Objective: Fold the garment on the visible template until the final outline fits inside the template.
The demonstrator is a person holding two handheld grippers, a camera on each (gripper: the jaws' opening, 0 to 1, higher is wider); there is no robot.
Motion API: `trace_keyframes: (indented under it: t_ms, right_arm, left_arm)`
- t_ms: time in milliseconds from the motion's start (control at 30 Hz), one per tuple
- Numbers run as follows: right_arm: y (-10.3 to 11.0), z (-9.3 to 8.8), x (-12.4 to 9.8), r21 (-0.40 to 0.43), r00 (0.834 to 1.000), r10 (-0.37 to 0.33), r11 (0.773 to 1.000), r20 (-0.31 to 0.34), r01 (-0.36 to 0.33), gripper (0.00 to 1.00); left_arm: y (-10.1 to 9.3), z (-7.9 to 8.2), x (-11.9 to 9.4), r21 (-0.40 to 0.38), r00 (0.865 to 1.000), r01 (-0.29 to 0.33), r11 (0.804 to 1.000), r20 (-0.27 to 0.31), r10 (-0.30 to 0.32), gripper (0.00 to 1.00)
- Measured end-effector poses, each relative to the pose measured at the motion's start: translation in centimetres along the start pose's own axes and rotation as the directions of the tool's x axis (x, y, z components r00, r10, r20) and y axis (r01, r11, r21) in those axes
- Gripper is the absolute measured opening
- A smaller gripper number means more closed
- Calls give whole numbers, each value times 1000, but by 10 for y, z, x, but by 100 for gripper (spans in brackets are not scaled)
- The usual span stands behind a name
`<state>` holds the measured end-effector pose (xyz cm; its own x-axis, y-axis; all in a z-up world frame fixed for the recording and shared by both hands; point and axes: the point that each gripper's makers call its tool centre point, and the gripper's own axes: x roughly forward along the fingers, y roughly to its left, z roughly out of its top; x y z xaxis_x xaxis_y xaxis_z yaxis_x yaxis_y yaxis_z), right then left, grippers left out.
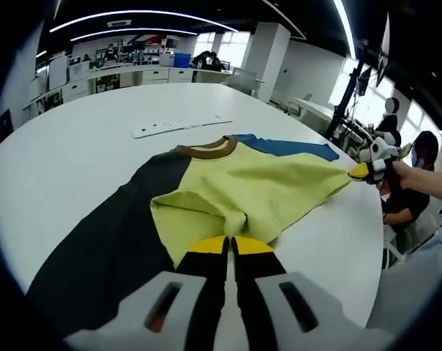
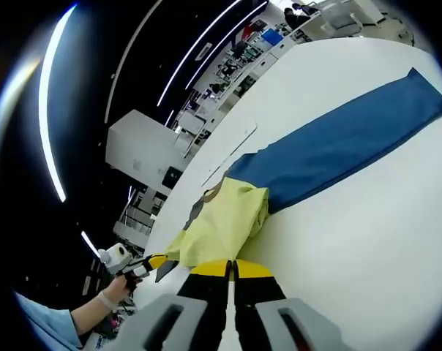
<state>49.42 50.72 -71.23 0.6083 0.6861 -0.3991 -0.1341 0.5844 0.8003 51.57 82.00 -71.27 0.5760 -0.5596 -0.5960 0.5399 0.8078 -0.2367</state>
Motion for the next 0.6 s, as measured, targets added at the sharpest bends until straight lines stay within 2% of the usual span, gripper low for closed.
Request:
trace_keyframes:
  t_ms: [133,267,400,600]
  right_arm:
    - [-2,-3,-5,-16,1000,-9,1000,-18,9,0]
    - [5,-19,-13,-38,999,-27,999,-45,25,0]
    - [4,-29,-22,-42,997,-40,998,-64,37,0]
    - [12,-50,-36,-30,996,-42,999,-79,40,0]
  left_arm:
    - [1,-9,-19,-48,1000,-11,999,22,12,0]
    - [0,-21,-38,-81,999,-20,997,25,22,0]
    - [-6,-33,-53,-145,999,-12,989,33,17,0]
    - [-23,-55,-65,-181,1000,2,983,18,1,0]
